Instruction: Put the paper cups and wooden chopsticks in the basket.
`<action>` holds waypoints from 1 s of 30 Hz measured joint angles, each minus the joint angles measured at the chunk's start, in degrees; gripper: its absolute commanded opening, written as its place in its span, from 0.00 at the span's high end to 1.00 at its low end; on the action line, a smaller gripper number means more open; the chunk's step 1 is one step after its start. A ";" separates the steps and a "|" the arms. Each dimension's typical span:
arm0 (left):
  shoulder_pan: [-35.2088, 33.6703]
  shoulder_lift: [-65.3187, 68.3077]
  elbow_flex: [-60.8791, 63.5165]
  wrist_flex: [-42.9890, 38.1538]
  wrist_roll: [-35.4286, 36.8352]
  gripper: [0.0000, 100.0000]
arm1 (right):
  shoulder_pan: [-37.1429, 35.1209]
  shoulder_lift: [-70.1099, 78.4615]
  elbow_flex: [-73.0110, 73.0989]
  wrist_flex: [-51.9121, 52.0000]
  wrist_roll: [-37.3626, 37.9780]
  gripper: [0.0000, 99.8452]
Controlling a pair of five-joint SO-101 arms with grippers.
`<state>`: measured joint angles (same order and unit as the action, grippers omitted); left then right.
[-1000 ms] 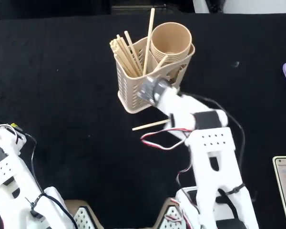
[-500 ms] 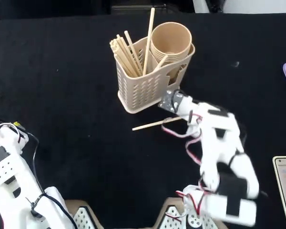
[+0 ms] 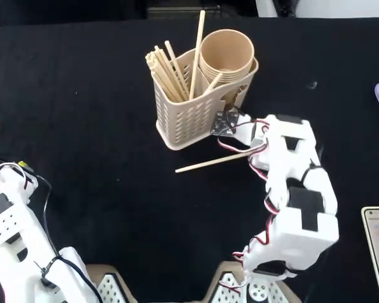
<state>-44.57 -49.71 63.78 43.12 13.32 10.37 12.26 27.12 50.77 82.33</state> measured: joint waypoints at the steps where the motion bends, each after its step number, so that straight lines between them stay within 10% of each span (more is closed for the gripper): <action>1: 0.00 0.00 0.00 0.00 0.00 0.81 | 0.00 0.53 -0.35 0.09 0.00 0.75; 7: 0.00 0.00 0.00 0.00 0.00 0.81 | 0.09 1.14 -0.88 0.26 0.00 0.99; 30: 0.00 0.00 0.00 0.00 0.00 0.81 | 0.88 -31.74 16.44 14.95 0.00 0.99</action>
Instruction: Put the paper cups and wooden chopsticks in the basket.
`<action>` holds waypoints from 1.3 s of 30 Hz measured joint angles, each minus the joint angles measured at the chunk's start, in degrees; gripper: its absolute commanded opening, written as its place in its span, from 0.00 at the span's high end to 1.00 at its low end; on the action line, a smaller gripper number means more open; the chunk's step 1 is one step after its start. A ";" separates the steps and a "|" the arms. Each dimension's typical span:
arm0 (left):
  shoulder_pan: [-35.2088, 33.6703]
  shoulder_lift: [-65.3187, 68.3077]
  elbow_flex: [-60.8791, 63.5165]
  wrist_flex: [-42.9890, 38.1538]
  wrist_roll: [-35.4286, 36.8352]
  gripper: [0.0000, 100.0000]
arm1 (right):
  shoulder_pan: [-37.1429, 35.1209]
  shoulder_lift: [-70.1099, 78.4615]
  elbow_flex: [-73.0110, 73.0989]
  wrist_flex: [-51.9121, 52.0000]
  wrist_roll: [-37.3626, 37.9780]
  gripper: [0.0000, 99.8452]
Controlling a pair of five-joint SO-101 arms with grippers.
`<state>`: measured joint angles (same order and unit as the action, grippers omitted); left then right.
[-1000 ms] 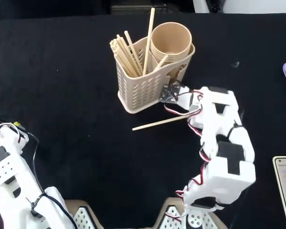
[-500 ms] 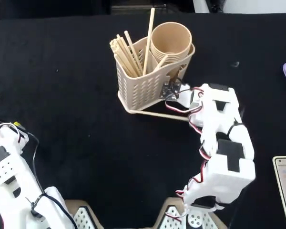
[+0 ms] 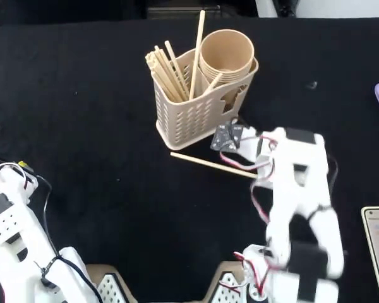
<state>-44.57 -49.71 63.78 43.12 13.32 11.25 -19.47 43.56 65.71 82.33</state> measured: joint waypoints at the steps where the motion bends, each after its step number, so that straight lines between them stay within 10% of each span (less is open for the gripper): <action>1: 0.00 0.00 0.00 0.00 0.00 0.81 | -0.18 -3.25 1.76 0.44 0.00 0.99; 7: 0.00 0.00 0.00 0.00 0.00 0.81 | -7.47 -26.90 9.32 3.69 -3.69 0.99; 17: 0.00 0.00 0.00 0.00 0.00 0.81 | -26.37 -53.89 1.05 0.18 -35.52 0.99; 27: 0.00 0.00 0.00 0.00 0.00 0.81 | -28.04 -41.67 -1.93 -32.97 -70.42 0.99; 39: 0.00 0.00 0.00 0.00 0.00 0.81 | -28.04 -10.73 -4.57 -60.57 -84.22 0.99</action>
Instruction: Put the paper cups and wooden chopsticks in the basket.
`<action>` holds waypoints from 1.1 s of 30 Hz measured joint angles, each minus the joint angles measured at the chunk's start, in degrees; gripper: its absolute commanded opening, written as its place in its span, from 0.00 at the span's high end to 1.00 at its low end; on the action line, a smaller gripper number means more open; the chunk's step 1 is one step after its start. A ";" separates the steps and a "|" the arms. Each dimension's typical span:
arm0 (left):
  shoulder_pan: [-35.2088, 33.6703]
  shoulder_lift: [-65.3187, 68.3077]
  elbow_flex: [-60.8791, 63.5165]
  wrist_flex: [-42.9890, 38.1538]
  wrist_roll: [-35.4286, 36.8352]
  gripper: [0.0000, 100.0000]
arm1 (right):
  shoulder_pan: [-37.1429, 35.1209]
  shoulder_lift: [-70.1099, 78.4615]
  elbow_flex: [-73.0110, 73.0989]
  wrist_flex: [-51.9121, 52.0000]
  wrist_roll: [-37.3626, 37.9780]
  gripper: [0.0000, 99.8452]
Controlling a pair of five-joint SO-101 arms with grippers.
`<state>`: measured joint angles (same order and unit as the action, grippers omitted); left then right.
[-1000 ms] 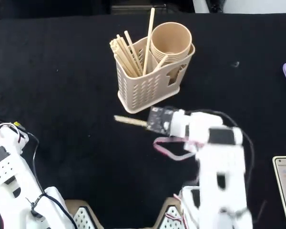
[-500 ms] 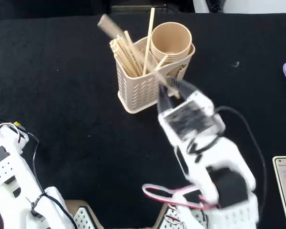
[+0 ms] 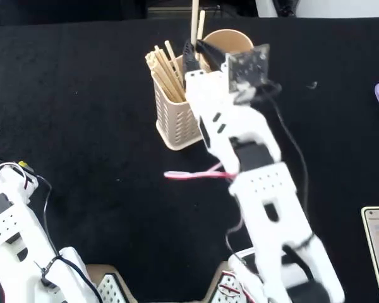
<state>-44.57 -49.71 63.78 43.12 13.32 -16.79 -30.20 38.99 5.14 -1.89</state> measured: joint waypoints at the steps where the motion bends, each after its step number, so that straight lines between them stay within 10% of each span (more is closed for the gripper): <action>1: -0.09 0.00 0.00 0.00 0.00 0.81 | 0.00 1.85 -0.44 -0.26 0.00 0.99; 9: 1.14 0.00 0.00 0.00 0.00 0.81 | -1.41 8.09 -0.88 -0.53 -0.26 0.98; 16: 1.05 0.00 0.00 0.00 0.00 0.81 | -4.66 6.95 -0.88 7.65 -0.35 0.72; 24: 1.05 0.00 0.00 0.00 0.00 0.81 | -3.34 -2.64 -0.88 10.73 -0.35 0.82; 28: 1.05 0.00 0.18 0.00 0.00 0.81 | 2.81 -11.16 -0.88 13.80 -0.35 0.99; 33: 2.11 -0.44 1.49 0.00 0.00 0.94 | 14.15 -26.55 -0.26 28.66 -0.35 0.98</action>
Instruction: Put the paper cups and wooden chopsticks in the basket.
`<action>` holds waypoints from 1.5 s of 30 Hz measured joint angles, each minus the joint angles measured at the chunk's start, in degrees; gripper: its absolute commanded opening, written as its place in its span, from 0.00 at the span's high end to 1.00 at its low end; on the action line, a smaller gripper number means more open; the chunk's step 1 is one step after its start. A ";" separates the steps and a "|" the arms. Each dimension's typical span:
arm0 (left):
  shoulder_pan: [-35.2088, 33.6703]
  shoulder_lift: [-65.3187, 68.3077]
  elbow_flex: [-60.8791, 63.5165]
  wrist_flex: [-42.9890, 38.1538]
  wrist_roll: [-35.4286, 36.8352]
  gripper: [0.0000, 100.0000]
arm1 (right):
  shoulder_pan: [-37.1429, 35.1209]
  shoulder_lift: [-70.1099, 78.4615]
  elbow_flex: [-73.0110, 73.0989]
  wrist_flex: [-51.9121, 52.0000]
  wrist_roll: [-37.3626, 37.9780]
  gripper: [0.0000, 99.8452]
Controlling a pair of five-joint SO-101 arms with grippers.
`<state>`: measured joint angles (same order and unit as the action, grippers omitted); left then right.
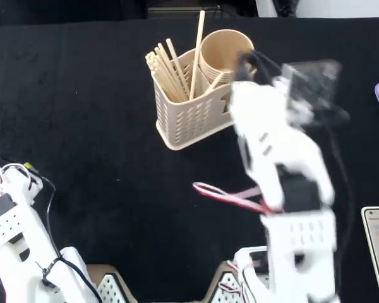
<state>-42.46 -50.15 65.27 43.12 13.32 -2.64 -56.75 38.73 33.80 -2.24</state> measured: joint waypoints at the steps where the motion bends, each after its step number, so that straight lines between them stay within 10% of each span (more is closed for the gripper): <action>1: 0.79 -0.18 0.00 0.00 0.00 0.98 | 1.93 -3.52 1.23 3.34 0.00 0.98; 11: 16.88 -10.20 5.71 0.00 -6.24 0.97 | 14.59 -35.87 32.53 9.67 2.55 0.96; 21: 21.54 -47.74 22.95 6.07 -7.30 0.97 | 14.33 -46.33 57.32 9.67 2.73 0.96; 31: 28.31 -50.37 30.86 12.75 -25.05 0.97 | 13.27 -46.33 57.93 32.53 2.81 0.96; 45: 31.21 -50.20 30.95 27.25 -26.20 0.97 | 13.27 -46.42 57.93 40.70 2.81 0.96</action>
<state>-11.25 -100.35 96.22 70.37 -12.88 10.64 -103.16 96.66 74.51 0.57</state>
